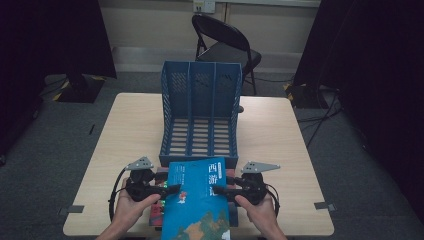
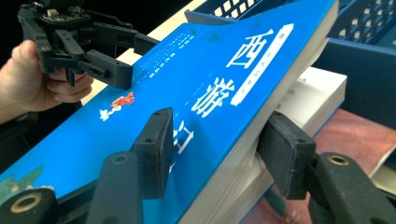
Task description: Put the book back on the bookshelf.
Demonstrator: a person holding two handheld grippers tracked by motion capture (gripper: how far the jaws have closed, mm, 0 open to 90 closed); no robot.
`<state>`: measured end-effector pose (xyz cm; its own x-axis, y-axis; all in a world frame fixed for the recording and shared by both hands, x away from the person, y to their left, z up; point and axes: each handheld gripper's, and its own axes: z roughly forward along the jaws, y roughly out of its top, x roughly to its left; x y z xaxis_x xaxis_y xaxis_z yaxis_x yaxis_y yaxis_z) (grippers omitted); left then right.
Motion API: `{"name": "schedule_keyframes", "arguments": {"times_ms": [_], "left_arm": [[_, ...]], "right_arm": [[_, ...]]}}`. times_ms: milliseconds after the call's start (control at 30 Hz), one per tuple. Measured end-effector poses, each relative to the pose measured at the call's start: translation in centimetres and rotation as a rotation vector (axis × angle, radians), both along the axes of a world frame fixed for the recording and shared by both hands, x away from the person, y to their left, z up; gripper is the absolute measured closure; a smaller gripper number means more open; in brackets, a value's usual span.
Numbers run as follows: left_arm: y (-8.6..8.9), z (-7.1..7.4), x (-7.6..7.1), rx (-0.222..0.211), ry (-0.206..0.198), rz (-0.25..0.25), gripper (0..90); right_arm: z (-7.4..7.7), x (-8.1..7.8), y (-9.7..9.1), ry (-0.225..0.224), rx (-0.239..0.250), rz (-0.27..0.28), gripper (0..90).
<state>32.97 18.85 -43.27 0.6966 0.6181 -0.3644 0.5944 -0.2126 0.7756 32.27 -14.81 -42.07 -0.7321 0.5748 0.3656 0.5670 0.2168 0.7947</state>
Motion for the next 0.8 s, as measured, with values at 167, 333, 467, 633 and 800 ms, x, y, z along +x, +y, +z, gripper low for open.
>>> {"name": "schedule_keyframes", "arguments": {"times_ms": [167,333,467,633,800], "left_arm": [[0.0,0.0,0.1,-0.003,0.004,-0.001,23.4],[0.0,0.0,0.1,-0.003,0.006,0.003,23.1],[-0.1,-0.1,0.0,-0.005,0.001,0.007,22.3],[-0.2,-0.1,-0.1,-0.002,-0.011,0.008,22.0],[-0.1,-0.2,-0.2,-0.017,-0.019,0.01,21.9]], "right_arm": [[-0.1,0.6,0.5,-0.001,0.01,0.011,43.3],[-0.3,2.6,1.8,-0.018,0.006,0.013,40.7],[-0.5,3.8,1.8,0.005,0.048,0.024,42.5],[-0.2,3.6,2.0,0.051,0.039,0.072,49.6],[0.2,2.1,2.1,0.06,0.006,0.089,49.5]]}}
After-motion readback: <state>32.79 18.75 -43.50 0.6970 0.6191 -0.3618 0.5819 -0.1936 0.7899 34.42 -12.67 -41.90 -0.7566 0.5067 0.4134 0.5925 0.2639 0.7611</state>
